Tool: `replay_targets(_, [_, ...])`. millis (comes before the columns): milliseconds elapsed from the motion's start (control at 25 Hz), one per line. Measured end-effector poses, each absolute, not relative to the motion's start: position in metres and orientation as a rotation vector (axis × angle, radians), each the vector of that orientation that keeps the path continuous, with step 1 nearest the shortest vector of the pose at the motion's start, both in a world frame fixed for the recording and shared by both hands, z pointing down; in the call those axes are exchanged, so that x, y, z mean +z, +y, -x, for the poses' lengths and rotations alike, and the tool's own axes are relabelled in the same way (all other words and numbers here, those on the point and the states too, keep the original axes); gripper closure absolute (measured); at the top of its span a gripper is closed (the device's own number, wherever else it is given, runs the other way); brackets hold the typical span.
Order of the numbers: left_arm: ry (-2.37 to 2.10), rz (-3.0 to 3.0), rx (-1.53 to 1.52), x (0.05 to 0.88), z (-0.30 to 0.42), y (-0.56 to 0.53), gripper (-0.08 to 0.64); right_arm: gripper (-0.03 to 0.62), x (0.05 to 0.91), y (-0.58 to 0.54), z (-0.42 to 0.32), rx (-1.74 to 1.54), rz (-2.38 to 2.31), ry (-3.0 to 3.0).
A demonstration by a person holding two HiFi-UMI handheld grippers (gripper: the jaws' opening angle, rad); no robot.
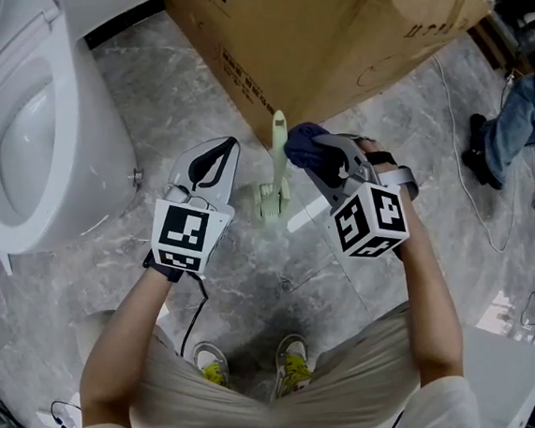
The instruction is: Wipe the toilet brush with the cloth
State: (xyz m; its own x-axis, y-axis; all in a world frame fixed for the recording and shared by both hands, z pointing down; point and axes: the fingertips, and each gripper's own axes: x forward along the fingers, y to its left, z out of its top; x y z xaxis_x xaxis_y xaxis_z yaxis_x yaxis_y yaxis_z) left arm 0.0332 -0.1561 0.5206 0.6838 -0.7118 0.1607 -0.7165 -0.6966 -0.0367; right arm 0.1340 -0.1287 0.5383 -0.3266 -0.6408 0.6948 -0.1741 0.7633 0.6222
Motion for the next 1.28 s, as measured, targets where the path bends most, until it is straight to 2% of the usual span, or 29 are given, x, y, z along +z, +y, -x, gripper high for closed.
replay_targets(720, [-1.21, -2.862, 0.26, 0.519, -0.031, -0.155, 0.56, 0.458, 0.571, -0.113, -0.131, -0.477, -0.505, -1.836])
replay_targets(1040, [-1.221, -2.879, 0.26, 0.514, -0.026, -0.158, 0.56, 0.456, 0.593, -0.106, -0.155, -0.374, -0.414, -1.735])
replay_targets(1160, [-1.253, -2.854, 0.256, 0.515, -0.02, -0.164, 0.56, 0.455, 0.559, -0.123, -0.173, -0.383, -0.535, -1.757])
replay_targets(1280, [-1.281, -2.833, 0.234, 0.51, -0.014, -0.171, 0.56, 0.454, 0.488, -0.145, -0.164, -0.551, -0.733, -1.818])
